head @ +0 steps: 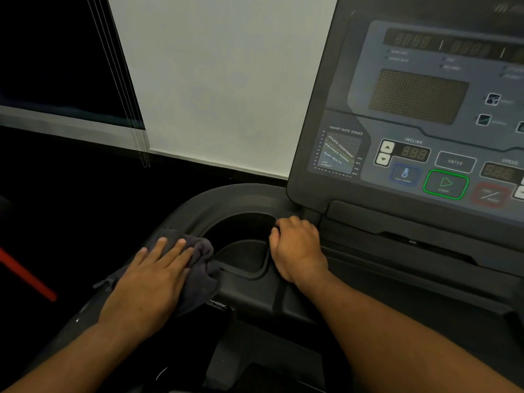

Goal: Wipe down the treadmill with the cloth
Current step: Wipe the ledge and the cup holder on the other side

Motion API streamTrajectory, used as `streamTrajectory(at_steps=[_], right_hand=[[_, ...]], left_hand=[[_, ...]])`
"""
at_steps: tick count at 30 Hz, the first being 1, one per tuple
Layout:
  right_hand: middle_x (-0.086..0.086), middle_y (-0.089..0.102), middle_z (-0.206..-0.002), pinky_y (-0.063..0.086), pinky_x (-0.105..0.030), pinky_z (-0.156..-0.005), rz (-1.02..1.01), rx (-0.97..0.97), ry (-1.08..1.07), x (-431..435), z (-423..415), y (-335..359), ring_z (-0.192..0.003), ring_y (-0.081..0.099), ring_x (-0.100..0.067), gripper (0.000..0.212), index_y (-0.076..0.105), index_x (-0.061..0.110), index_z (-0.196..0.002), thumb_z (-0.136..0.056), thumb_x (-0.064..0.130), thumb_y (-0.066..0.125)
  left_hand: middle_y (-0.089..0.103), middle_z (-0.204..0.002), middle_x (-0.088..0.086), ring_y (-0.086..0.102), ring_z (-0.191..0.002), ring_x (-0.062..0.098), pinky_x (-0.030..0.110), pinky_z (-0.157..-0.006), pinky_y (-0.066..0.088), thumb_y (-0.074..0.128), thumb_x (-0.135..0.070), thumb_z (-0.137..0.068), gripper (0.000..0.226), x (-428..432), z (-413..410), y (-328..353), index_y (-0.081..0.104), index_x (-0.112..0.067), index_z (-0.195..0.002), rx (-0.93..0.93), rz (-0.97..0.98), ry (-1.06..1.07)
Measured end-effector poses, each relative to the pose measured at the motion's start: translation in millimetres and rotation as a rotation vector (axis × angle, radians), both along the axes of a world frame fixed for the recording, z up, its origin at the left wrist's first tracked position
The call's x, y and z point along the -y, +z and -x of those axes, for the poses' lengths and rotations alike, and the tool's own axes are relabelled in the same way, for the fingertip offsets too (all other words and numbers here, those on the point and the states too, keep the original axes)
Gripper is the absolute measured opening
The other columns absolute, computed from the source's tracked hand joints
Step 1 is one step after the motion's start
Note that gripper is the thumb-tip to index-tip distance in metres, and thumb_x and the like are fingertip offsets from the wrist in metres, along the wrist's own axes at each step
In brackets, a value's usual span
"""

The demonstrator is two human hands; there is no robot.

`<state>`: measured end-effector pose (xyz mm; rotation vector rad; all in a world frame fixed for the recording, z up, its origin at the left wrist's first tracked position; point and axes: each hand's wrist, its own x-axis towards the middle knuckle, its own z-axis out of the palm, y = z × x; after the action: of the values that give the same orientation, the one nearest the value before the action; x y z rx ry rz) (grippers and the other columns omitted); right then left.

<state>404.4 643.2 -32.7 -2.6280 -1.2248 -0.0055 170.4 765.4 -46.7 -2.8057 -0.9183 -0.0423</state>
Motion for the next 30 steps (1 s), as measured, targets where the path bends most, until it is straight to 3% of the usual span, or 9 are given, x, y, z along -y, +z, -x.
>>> streamTrajectory(at_steps=[2, 7, 10, 13, 18, 27, 29, 30], right_hand=[[-0.007, 0.058, -0.118, 0.036, -0.038, -0.101, 0.001, -0.012, 0.002, 0, 0, 0, -0.107, 0.051, -0.024, 0.039, 0.057, 0.016, -0.12, -0.101, 0.036, 0.029], [-0.005, 0.058, -0.117, 0.035, -0.037, -0.102, -0.015, -0.041, 0.001, 0, -2, -1, -0.107, 0.051, -0.022, 0.038, 0.058, 0.017, -0.118, -0.102, 0.037, 0.029], [-0.004, 0.06, -0.113, 0.036, -0.038, -0.101, -0.04, -0.043, -0.015, -1, -4, -4, -0.104, 0.052, -0.022, 0.036, 0.06, 0.018, -0.113, -0.101, 0.036, 0.031], [-0.004, 0.062, -0.107, 0.038, -0.037, -0.097, -0.085, -0.061, -0.032, 0, -3, -5, -0.099, 0.053, -0.022, 0.032, 0.061, 0.019, -0.106, -0.101, 0.033, 0.033], [-0.008, 0.063, -0.111, 0.036, -0.037, -0.1, -0.097, -0.093, -0.018, 5, 2, 1, -0.103, 0.054, -0.024, 0.032, 0.061, 0.013, -0.114, -0.102, 0.027, 0.035], [-0.009, 0.062, -0.117, 0.032, -0.04, -0.107, 0.011, -0.08, -0.029, 8, 16, 9, -0.108, 0.055, -0.026, 0.031, 0.055, 0.014, -0.12, -0.103, 0.029, 0.034], [-0.007, 0.062, -0.119, 0.029, -0.042, -0.11, 0.033, -0.089, -0.027, 9, 20, 12, -0.11, 0.055, -0.024, 0.032, 0.053, 0.016, -0.124, -0.103, 0.031, 0.034], [-0.005, 0.062, -0.119, 0.027, -0.043, -0.111, 0.034, -0.099, -0.024, 9, 22, 14, -0.111, 0.055, -0.023, 0.032, 0.053, 0.017, -0.124, -0.102, 0.032, 0.035]], left_hand=[[0.058, -0.138, 0.006, 0.051, -0.129, 0.031, 0.051, -0.098, 0.045, 0.027, -0.04, -0.097, 0.056, -2, -3, -1, 0.058, -0.015, -0.135, -0.078, 0.076, 0.025], [0.041, -0.151, 0.011, 0.037, -0.139, 0.038, 0.058, -0.104, 0.038, -0.005, -0.053, -0.099, 0.077, -12, -31, 1, 0.038, -0.012, -0.147, -0.11, 0.093, -0.025], [0.0, -0.16, -0.001, 0.006, -0.15, 0.03, 0.051, -0.118, 0.015, -0.026, -0.062, -0.084, 0.084, -26, -54, 4, 0.001, -0.023, -0.153, -0.109, 0.117, -0.09], [-0.017, -0.159, -0.008, -0.01, -0.15, 0.022, 0.045, -0.12, 0.002, -0.016, -0.065, -0.085, 0.076, -45, -77, 7, -0.013, -0.03, -0.153, -0.072, 0.152, -0.142], [-0.009, -0.164, -0.007, -0.006, -0.151, 0.019, 0.043, -0.121, 0.003, 0.016, -0.05, -0.103, 0.061, -65, -109, 9, -0.007, -0.03, -0.155, -0.026, 0.209, -0.183], [0.017, -0.163, -0.003, 0.01, -0.15, 0.023, 0.038, -0.12, 0.009, 0.023, -0.039, -0.105, 0.054, -47, -64, 11, 0.015, -0.024, -0.155, 0.03, 0.22, -0.168], [0.041, -0.152, 0.003, 0.033, -0.141, 0.027, 0.039, -0.114, 0.026, 0.031, -0.045, -0.1, 0.055, -39, -49, 10, 0.036, -0.019, -0.149, 0.078, 0.168, -0.175], [0.058, -0.136, 0.005, 0.049, -0.127, 0.027, 0.041, -0.104, 0.039, 0.039, -0.044, -0.096, 0.052, -34, -43, 10, 0.051, -0.017, -0.138, 0.124, 0.12, -0.196]])
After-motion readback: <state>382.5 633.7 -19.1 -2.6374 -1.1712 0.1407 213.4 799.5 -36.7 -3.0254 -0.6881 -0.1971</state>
